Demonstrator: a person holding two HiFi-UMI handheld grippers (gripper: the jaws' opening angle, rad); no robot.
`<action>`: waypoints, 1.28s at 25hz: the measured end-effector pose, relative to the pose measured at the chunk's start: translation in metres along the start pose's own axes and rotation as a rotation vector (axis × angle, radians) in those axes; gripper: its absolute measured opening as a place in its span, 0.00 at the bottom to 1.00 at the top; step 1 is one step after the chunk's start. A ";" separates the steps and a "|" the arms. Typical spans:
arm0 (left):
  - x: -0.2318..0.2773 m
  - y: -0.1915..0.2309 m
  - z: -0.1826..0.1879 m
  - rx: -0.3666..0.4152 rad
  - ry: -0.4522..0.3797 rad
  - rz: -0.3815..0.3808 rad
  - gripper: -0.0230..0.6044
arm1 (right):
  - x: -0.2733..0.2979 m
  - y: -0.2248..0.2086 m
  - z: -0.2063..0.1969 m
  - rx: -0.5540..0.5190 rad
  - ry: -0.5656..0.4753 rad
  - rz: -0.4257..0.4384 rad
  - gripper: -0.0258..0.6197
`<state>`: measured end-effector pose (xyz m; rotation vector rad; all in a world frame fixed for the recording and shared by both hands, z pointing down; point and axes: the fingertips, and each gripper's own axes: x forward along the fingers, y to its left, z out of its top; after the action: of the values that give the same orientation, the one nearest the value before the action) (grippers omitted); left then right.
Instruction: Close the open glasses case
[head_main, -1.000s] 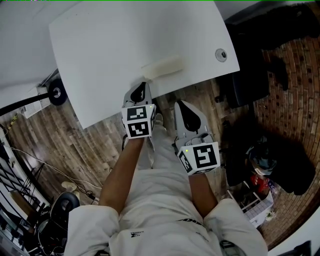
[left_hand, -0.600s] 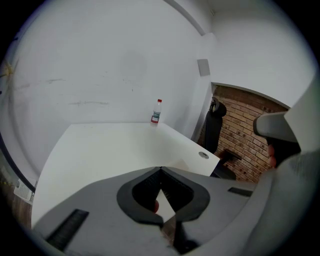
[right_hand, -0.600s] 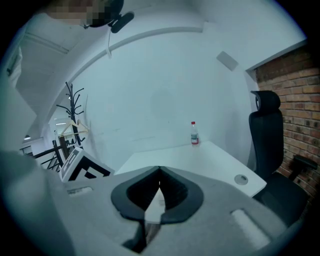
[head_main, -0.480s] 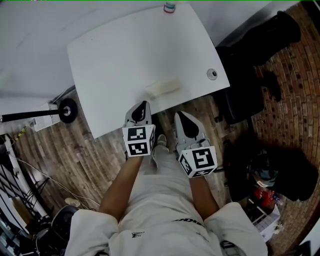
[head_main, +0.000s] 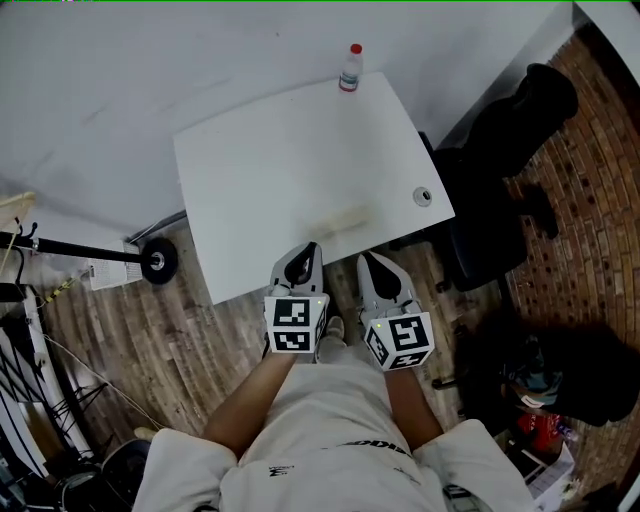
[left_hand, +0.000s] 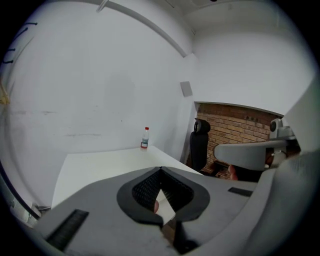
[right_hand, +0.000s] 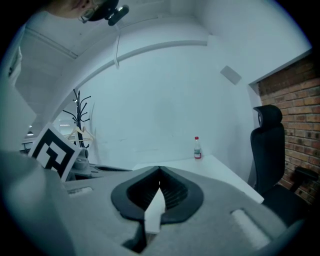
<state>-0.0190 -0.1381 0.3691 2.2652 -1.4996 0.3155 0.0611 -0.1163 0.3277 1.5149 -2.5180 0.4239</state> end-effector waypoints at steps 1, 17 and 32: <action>-0.006 0.000 0.005 0.005 -0.011 -0.001 0.03 | -0.001 0.003 0.004 -0.002 -0.007 0.003 0.04; -0.058 -0.019 0.062 0.055 -0.150 -0.008 0.03 | -0.018 0.019 0.065 -0.072 -0.112 0.019 0.04; -0.060 -0.019 0.083 0.077 -0.209 -0.016 0.03 | -0.013 0.023 0.077 -0.077 -0.153 0.029 0.04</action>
<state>-0.0280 -0.1191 0.2668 2.4325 -1.5950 0.1366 0.0463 -0.1206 0.2479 1.5384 -2.6402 0.2191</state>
